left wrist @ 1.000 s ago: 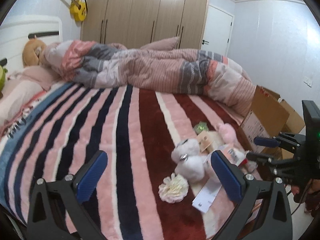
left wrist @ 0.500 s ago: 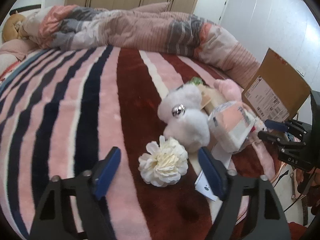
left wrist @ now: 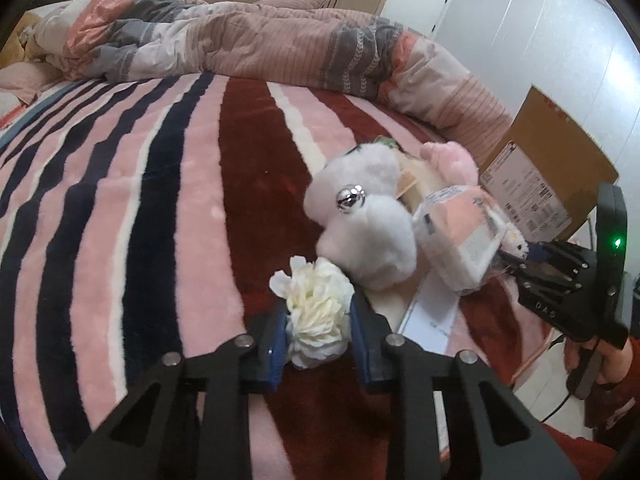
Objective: Organize soft objects
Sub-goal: 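Grasp the Hello Kitty plush with the right tool while the left tool grasps the white flower, then carry both items over the cardboard box and open both tools to drop them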
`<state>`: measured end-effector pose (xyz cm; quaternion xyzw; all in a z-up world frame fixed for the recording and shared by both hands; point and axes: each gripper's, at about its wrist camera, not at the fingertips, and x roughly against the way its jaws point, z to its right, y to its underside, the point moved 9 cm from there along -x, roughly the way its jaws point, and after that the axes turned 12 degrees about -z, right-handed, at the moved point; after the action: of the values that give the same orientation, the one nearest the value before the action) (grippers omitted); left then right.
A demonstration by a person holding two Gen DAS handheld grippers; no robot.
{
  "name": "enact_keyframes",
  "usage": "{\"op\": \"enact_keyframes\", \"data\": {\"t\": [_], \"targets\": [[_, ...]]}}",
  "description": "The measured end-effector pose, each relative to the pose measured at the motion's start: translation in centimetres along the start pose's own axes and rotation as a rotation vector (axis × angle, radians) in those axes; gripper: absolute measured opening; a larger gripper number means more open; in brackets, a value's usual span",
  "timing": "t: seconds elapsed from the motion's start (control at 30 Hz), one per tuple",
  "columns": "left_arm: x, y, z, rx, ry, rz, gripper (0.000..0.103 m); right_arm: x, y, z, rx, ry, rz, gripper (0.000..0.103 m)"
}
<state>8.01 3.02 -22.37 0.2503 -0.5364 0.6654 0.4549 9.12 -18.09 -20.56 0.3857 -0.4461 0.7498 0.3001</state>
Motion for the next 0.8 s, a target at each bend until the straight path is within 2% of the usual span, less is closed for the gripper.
{"op": "enact_keyframes", "data": {"t": [0.17,0.27,0.47,0.63,0.8], "targets": [[1.2,-0.4,0.0,-0.012,-0.024,0.025,0.022,2.6,-0.3,-0.5,0.031,-0.002,0.059,0.027],[2.7,-0.8,-0.2,-0.008,-0.036,0.051,0.022,4.4,-0.4,-0.5,0.022,-0.044,0.082,0.027],[8.0,-2.8,1.1,-0.035,-0.087,0.122,0.022,10.0,-2.1,-0.3,0.039,-0.105,0.206,0.027],[12.6,-6.4,5.7,-0.108,-0.104,0.19,0.022,14.5,-4.1,1.7,0.048,-0.148,0.303,0.027],[15.8,-11.0,13.4,-0.22,-0.071,0.243,0.022,17.4,-5.4,5.3,0.028,-0.216,0.357,0.027]]}}
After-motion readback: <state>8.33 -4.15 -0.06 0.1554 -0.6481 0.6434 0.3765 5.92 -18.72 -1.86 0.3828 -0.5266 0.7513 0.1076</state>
